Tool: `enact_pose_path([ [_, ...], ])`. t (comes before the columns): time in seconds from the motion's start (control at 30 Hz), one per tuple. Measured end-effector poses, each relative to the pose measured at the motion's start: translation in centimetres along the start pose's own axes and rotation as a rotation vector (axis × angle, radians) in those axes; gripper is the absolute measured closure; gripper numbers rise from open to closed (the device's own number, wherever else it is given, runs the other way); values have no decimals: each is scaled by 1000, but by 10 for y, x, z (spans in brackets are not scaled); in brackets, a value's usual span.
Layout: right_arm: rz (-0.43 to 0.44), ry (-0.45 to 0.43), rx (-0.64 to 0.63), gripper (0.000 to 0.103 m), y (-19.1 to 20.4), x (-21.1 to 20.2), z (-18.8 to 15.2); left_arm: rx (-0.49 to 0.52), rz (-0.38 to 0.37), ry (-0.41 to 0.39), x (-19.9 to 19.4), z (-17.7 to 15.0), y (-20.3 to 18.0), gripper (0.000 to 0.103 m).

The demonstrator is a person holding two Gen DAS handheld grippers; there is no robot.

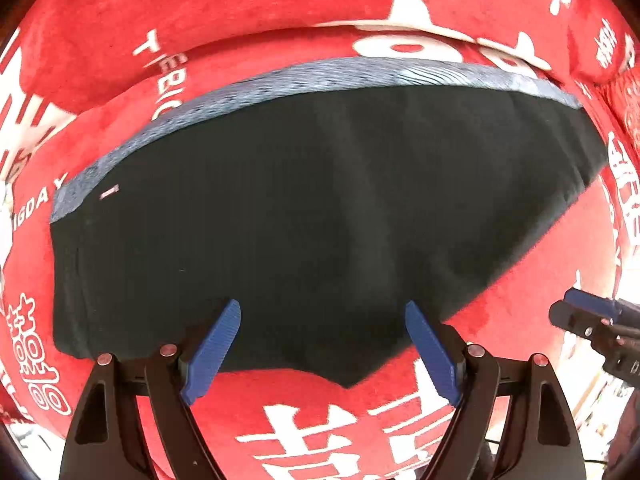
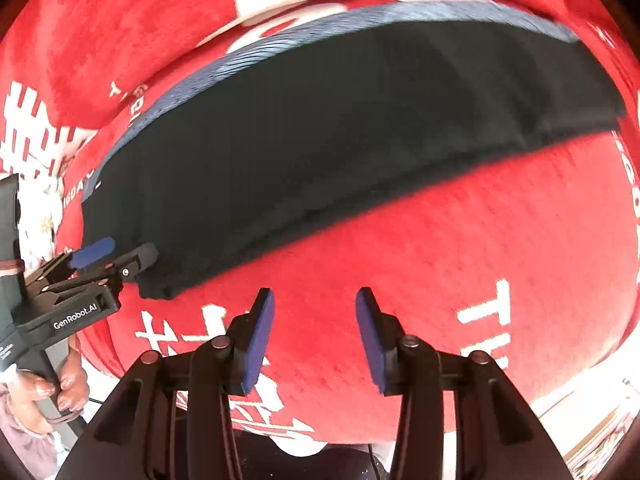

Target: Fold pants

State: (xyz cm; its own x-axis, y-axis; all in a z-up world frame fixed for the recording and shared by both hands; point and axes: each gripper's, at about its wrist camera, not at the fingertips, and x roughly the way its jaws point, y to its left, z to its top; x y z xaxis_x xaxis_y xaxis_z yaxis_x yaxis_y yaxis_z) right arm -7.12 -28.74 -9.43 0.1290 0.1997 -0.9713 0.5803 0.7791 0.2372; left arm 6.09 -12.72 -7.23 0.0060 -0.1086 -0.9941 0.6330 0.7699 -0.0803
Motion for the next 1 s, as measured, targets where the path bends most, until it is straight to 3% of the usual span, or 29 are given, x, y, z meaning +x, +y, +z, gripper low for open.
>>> enact_pose_path([
  [0.3, 82, -28, 181, 55, -71, -10, 2, -3, -7, 7, -7, 24, -39, 17],
  [0.5, 203, -167, 372, 55, -155, -40, 37, -99, -21, 10, 8, 53, -62, 17],
  [0.6, 248, -245, 508, 55, -210, -45, 58, -154, 9, 50, 28, 51, -63, 17],
  [0.73, 343, -288, 652, 55, -262, -33, 81, -137, 37, 13, 27, 45, -69, 17],
  [0.97, 444, -285, 632, 55, -284, -25, 106, -168, 43, 13, 26, 46, -65, 17],
  [1.0, 444, -277, 622, 59, -284, -24, 108, -170, 46, 11, 27, 47, -68, 17],
])
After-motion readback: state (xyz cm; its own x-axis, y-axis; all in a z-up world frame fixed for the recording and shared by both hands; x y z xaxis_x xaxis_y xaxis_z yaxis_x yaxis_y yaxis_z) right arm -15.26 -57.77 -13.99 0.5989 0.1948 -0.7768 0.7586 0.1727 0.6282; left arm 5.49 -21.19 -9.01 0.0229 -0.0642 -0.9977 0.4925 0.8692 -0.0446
